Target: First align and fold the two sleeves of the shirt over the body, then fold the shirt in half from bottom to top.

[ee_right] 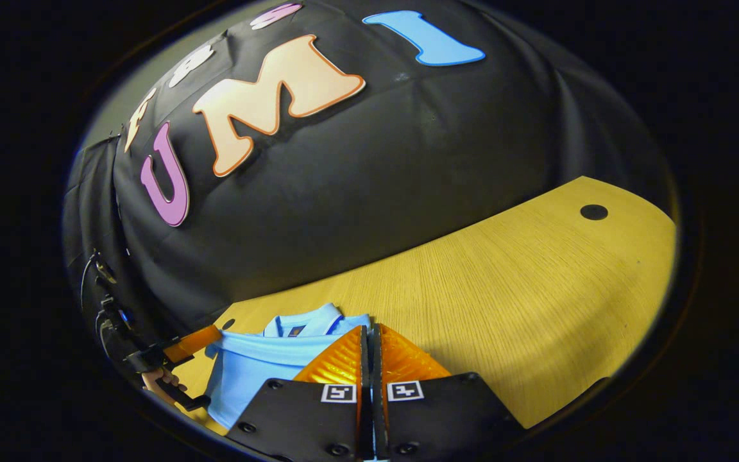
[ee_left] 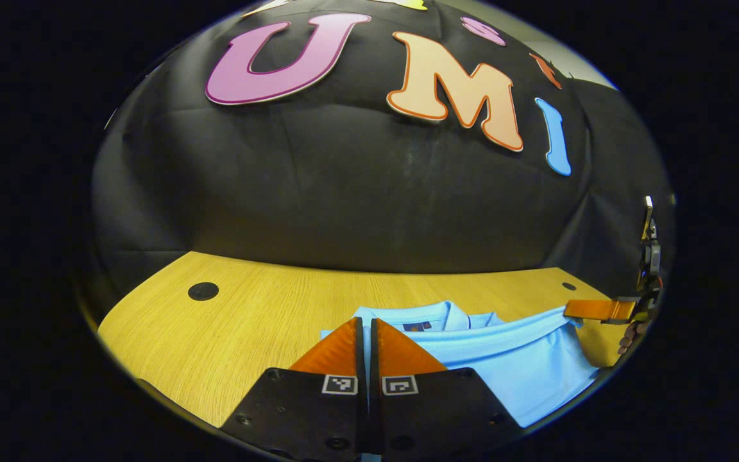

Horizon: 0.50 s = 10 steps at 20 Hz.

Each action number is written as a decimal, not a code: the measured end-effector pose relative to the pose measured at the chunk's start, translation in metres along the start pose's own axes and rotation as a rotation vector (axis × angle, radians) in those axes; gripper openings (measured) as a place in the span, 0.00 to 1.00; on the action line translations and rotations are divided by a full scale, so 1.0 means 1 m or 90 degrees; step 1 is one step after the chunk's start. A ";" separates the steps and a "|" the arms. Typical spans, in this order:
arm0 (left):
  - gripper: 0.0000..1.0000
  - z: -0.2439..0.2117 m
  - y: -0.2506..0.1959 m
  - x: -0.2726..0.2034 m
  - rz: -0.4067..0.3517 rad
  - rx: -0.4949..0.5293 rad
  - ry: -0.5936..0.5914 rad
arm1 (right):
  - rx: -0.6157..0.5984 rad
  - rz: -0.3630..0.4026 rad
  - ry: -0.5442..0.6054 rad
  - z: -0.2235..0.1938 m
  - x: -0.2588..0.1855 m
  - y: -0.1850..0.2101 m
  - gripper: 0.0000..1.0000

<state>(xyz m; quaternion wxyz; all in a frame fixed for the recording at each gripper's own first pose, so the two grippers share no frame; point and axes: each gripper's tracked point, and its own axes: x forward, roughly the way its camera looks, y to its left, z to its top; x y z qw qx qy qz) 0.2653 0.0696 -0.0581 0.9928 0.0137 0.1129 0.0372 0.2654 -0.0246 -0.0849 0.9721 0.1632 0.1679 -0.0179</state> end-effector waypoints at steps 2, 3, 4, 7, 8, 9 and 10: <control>0.07 0.006 0.007 0.002 0.014 0.006 -0.016 | -0.008 0.003 -0.017 0.008 0.000 0.000 0.22; 0.31 0.012 0.007 -0.001 0.015 -0.001 -0.026 | -0.014 0.002 -0.022 0.012 -0.002 0.000 0.33; 0.54 0.018 0.009 -0.005 0.010 -0.009 -0.035 | -0.019 0.003 -0.031 0.017 -0.005 0.000 0.62; 0.86 0.038 0.017 -0.030 0.016 -0.042 -0.071 | -0.035 0.027 -0.059 0.028 -0.019 0.014 0.89; 0.87 0.043 0.019 -0.038 0.015 -0.055 -0.080 | -0.043 0.035 -0.065 0.030 -0.027 0.019 0.97; 0.93 0.046 0.022 -0.048 0.015 -0.068 -0.088 | -0.053 0.043 -0.074 0.031 -0.035 0.024 0.97; 0.95 0.048 0.025 -0.061 0.020 -0.076 -0.096 | -0.064 0.054 -0.083 0.032 -0.044 0.031 0.97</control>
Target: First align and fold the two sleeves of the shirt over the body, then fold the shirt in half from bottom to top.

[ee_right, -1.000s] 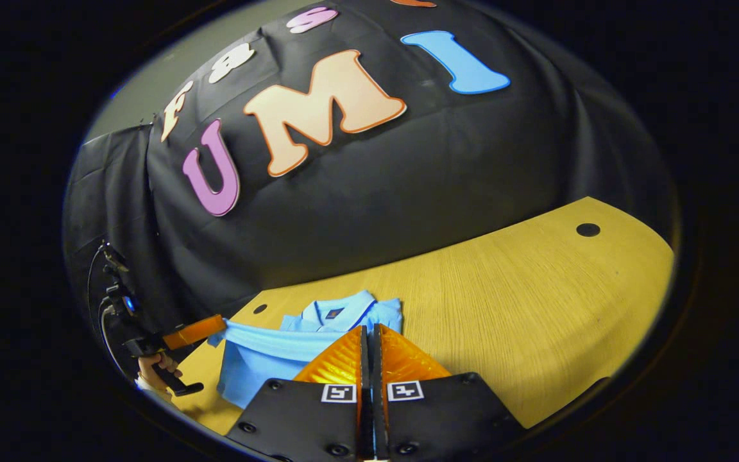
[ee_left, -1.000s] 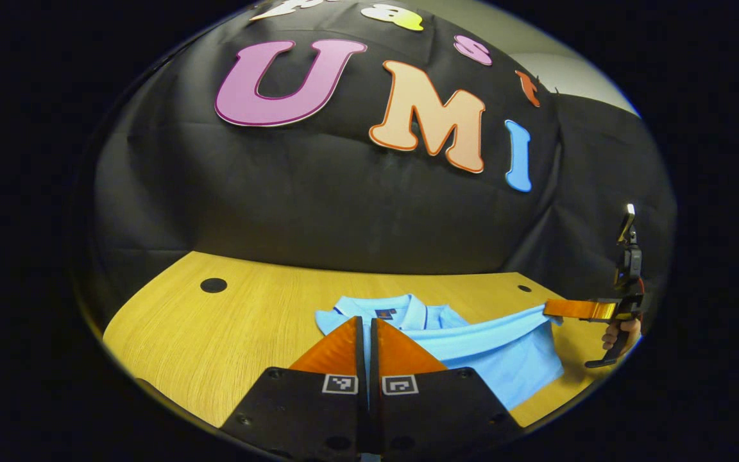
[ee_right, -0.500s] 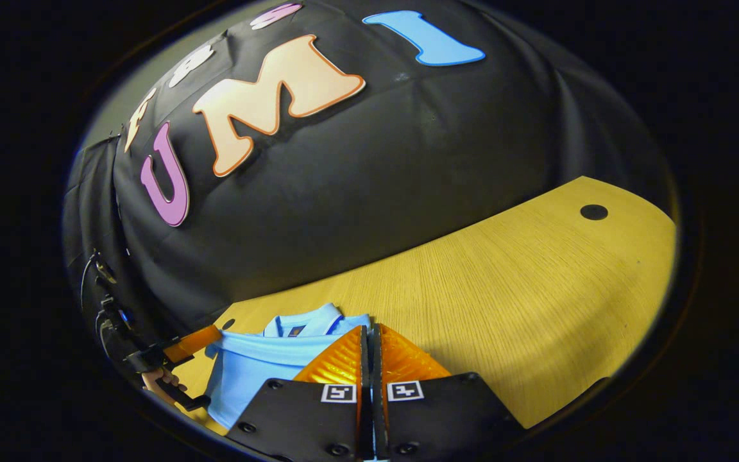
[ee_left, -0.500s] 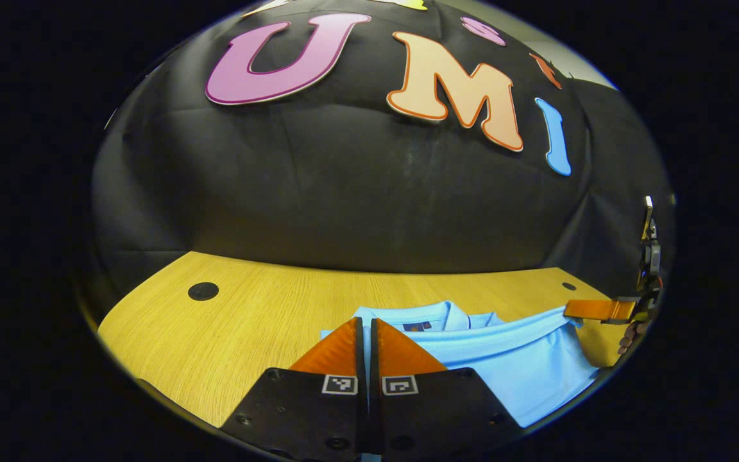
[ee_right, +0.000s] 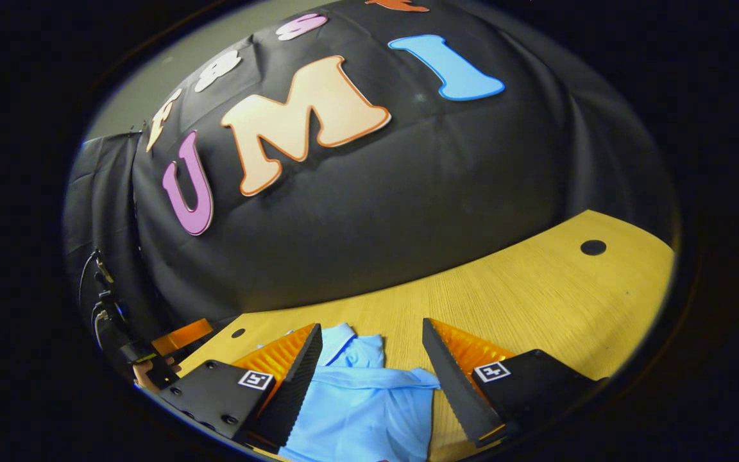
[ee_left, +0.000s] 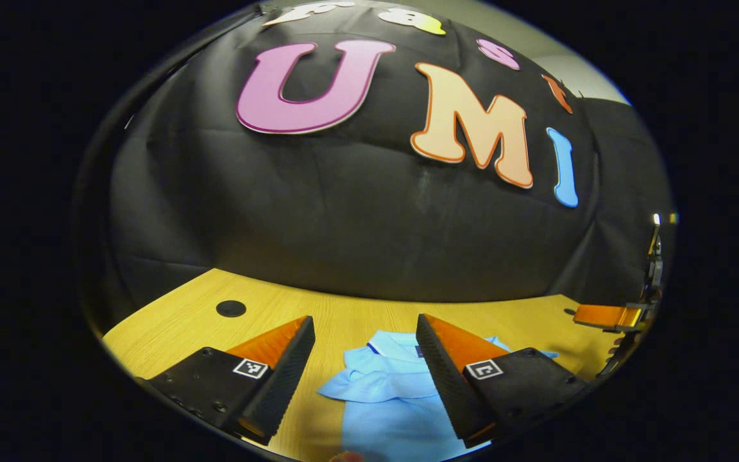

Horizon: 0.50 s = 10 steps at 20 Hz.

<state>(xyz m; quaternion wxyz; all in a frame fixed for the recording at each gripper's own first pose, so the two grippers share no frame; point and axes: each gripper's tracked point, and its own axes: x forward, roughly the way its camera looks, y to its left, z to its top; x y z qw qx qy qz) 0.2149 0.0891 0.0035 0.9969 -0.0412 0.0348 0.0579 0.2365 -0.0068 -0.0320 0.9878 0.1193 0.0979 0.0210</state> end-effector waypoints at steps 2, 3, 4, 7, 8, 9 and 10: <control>0.96 0.009 0.009 -0.025 0.014 0.007 -0.022 | -0.020 0.023 -0.013 0.003 -0.023 0.014 0.97; 0.95 0.012 0.010 -0.040 0.015 0.017 -0.032 | -0.032 0.035 -0.020 0.003 -0.037 0.022 0.98; 0.95 0.013 0.007 -0.056 0.008 0.025 -0.040 | -0.048 0.040 -0.027 0.003 -0.051 0.027 0.97; 0.96 0.013 -0.004 -0.106 -0.016 0.025 -0.059 | -0.089 0.064 -0.053 -0.003 -0.099 0.046 0.97; 0.95 0.011 -0.008 -0.122 -0.024 0.029 -0.063 | -0.100 0.074 -0.056 -0.008 -0.115 0.053 0.97; 0.95 0.006 -0.012 -0.137 -0.031 0.038 -0.064 | -0.109 0.082 -0.060 -0.013 -0.131 0.058 0.98; 0.95 0.004 -0.015 -0.152 -0.035 0.048 -0.064 | -0.118 0.089 -0.063 -0.017 -0.145 0.062 0.98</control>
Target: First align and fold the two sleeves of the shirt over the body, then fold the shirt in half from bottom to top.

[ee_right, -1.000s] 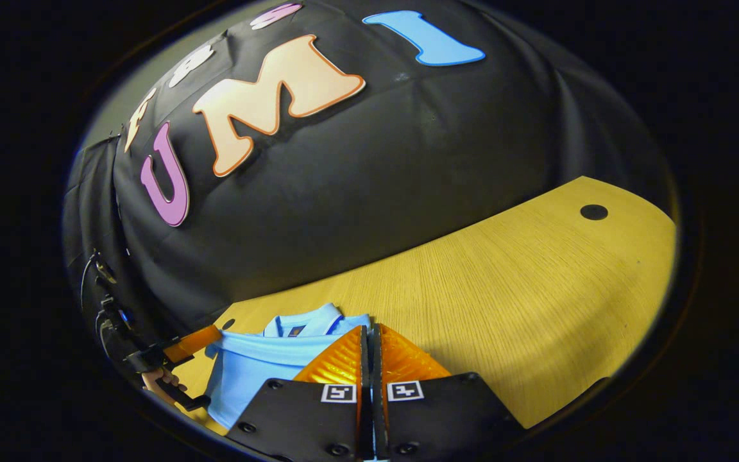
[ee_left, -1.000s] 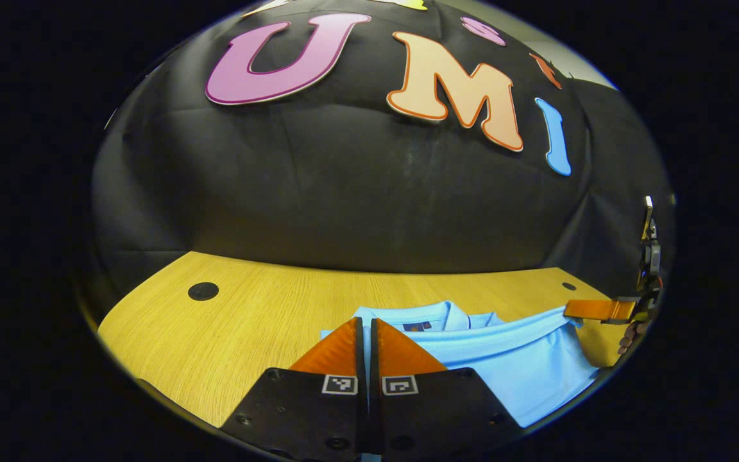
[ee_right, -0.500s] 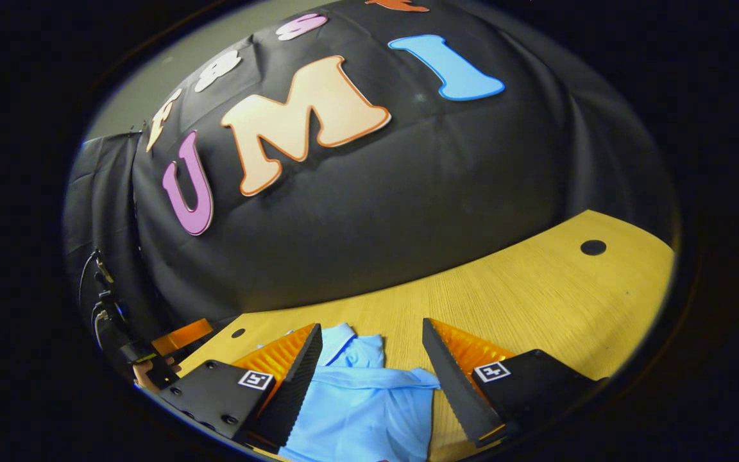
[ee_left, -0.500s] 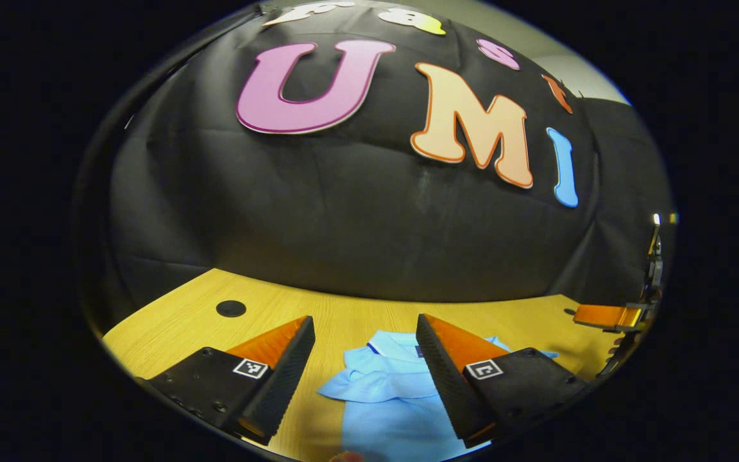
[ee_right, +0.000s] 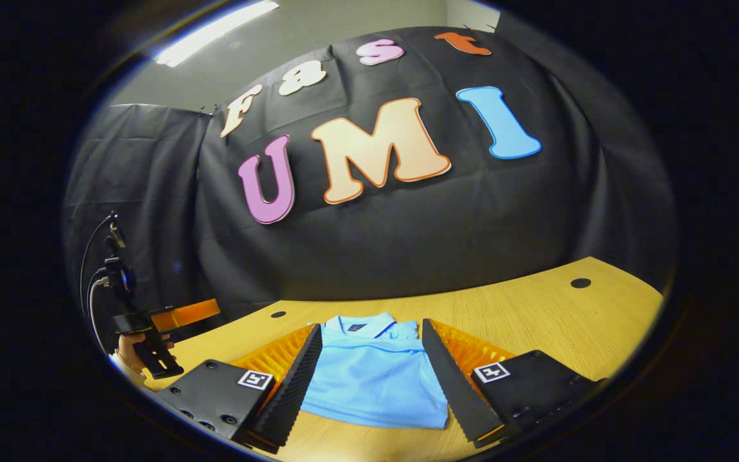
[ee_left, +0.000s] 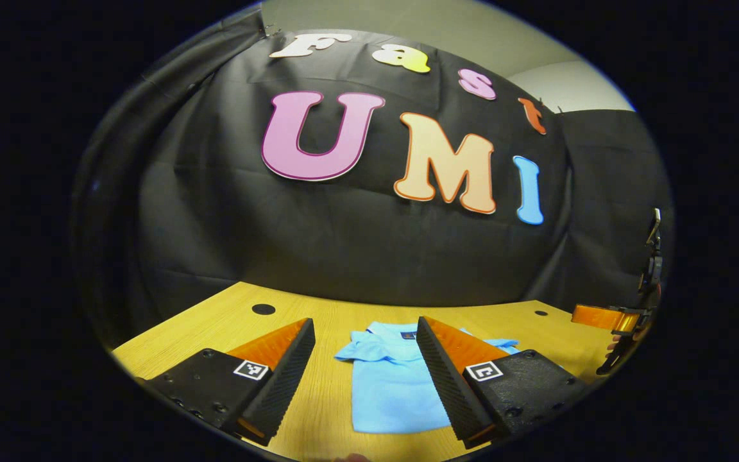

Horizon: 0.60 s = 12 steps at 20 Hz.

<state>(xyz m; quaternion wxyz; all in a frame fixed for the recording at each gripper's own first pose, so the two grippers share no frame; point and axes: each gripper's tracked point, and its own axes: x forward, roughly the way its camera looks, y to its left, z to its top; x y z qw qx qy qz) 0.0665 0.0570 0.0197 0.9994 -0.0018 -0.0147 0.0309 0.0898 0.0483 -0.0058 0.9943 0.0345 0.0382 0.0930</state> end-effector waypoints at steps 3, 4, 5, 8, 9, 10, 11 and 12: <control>0.95 -0.001 -0.017 -0.037 -0.020 0.013 -0.003 | -0.013 0.006 -0.016 -0.003 -0.036 0.011 0.97; 0.95 -0.002 -0.024 -0.047 -0.028 0.016 -0.004 | -0.011 0.010 -0.025 -0.002 -0.046 0.014 0.97; 0.95 -0.004 -0.029 -0.056 -0.033 0.021 -0.006 | -0.008 0.008 -0.033 -0.002 -0.055 0.016 0.97; 0.95 -0.009 -0.042 -0.074 -0.041 0.042 -0.012 | -0.027 -0.006 -0.046 -0.007 -0.072 0.011 0.97; 0.95 -0.012 -0.047 -0.075 -0.044 0.048 -0.011 | -0.036 -0.011 -0.048 -0.009 -0.076 0.009 0.97; 0.95 -0.016 -0.051 -0.078 -0.049 0.052 -0.006 | -0.040 -0.014 -0.044 -0.013 -0.077 0.008 0.97; 0.95 -0.019 -0.056 -0.078 -0.053 0.056 -0.004 | -0.041 -0.013 -0.038 -0.016 -0.079 0.008 0.97; 0.95 -0.021 -0.059 -0.079 -0.055 0.058 -0.002 | -0.039 -0.011 -0.036 -0.017 -0.080 0.009 0.97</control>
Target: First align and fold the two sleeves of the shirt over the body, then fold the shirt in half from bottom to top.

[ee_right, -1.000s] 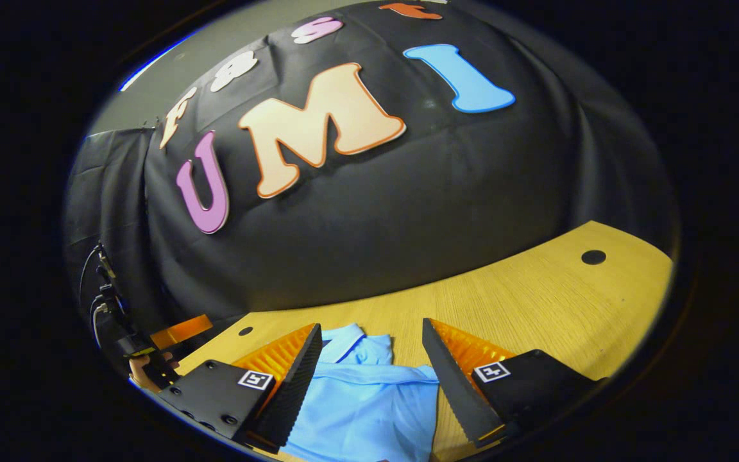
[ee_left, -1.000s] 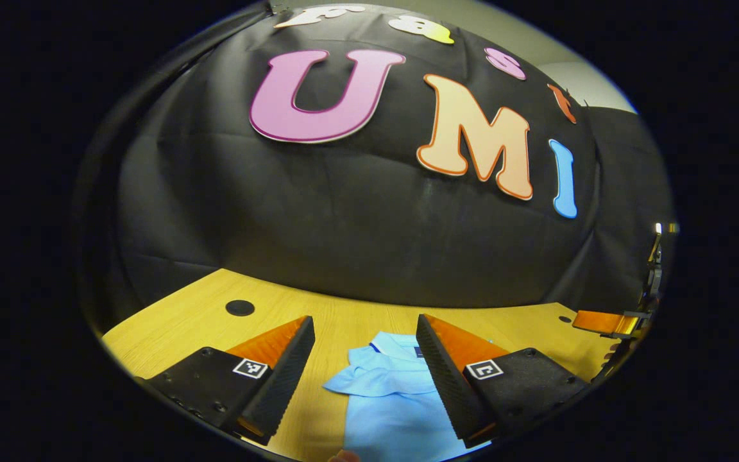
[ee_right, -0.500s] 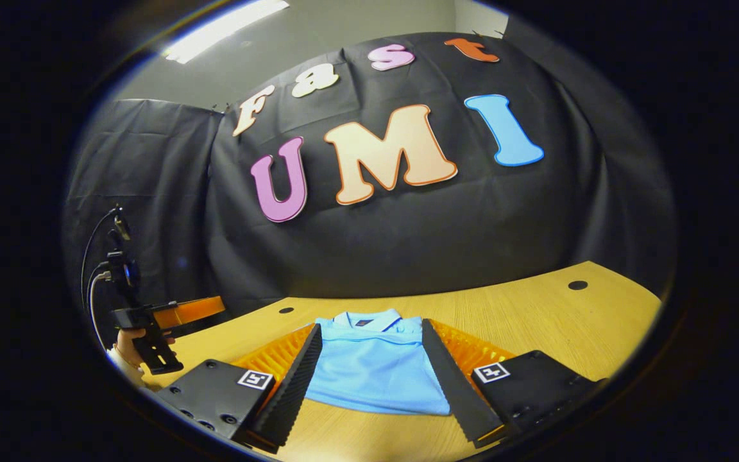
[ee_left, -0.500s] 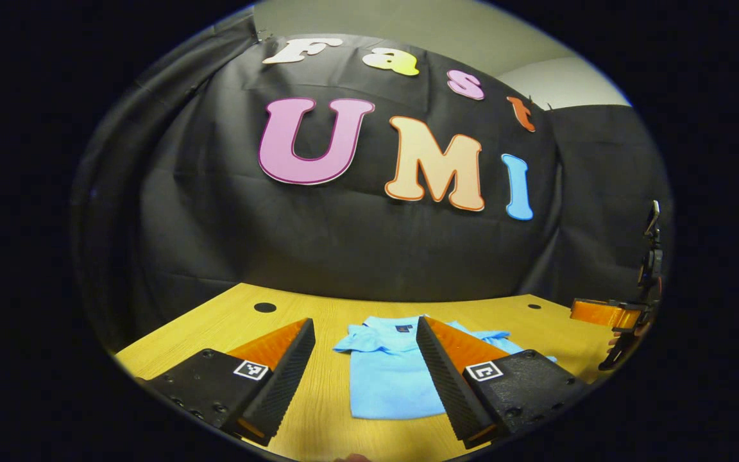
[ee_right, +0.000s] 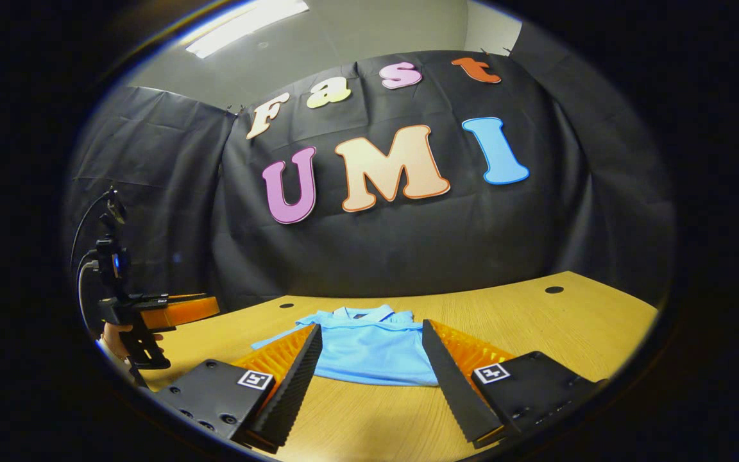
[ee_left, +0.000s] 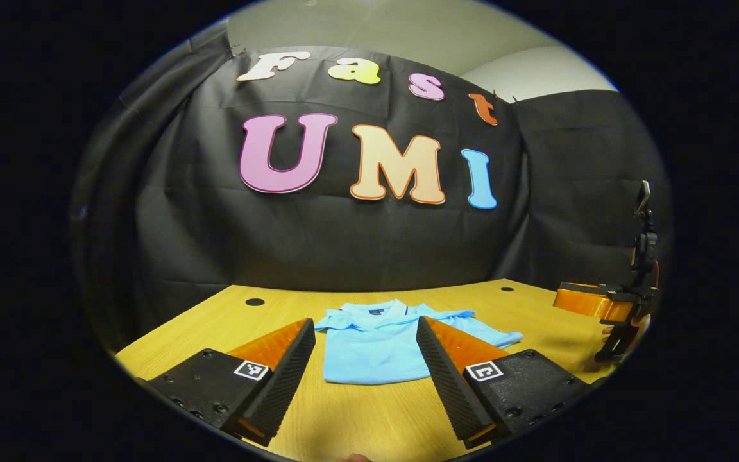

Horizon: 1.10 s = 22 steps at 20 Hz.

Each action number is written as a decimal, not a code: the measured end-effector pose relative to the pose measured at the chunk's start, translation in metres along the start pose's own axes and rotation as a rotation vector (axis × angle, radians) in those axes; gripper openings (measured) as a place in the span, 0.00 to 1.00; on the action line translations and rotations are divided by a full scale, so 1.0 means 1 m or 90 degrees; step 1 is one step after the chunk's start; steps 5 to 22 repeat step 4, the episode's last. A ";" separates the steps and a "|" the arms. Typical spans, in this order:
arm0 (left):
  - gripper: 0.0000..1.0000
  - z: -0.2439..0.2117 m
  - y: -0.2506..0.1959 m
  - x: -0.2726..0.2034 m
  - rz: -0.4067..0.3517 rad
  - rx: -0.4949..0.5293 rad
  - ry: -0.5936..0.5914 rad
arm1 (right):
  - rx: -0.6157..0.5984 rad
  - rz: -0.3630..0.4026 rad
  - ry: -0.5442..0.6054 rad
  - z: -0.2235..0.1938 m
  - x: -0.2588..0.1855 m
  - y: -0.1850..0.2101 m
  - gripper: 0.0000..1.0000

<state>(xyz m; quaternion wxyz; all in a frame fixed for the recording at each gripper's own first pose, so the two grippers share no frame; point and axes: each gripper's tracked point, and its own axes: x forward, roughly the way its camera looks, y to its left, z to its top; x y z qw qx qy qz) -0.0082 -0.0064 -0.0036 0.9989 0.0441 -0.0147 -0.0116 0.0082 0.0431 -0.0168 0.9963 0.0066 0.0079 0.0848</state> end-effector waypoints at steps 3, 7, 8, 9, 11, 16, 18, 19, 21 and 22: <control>0.95 -0.001 -0.003 0.001 0.000 0.007 0.003 | 0.005 0.005 0.002 -0.003 0.000 0.002 0.98; 0.95 -0.001 -0.004 0.000 0.001 0.010 0.003 | 0.003 0.005 0.001 -0.003 -0.001 0.002 0.98; 0.95 -0.001 -0.004 0.000 0.001 0.010 0.003 | 0.003 0.005 0.001 -0.003 -0.001 0.002 0.98; 0.95 -0.001 -0.004 0.000 0.001 0.010 0.003 | 0.003 0.005 0.001 -0.003 -0.001 0.002 0.98; 0.95 -0.001 -0.004 0.000 0.001 0.010 0.003 | 0.003 0.005 0.001 -0.003 -0.001 0.002 0.98; 0.95 -0.001 -0.004 0.000 0.001 0.010 0.003 | 0.003 0.005 0.001 -0.003 -0.001 0.002 0.98; 0.95 -0.001 -0.004 0.000 0.001 0.010 0.003 | 0.003 0.005 0.001 -0.003 -0.001 0.002 0.98; 0.95 -0.001 -0.004 0.000 0.001 0.010 0.003 | 0.003 0.005 0.001 -0.003 -0.001 0.002 0.98; 0.95 -0.001 -0.004 0.000 0.001 0.010 0.003 | 0.003 0.005 0.001 -0.003 -0.001 0.002 0.98; 0.95 -0.001 -0.004 0.000 0.001 0.010 0.003 | 0.003 0.005 0.001 -0.003 -0.001 0.002 0.98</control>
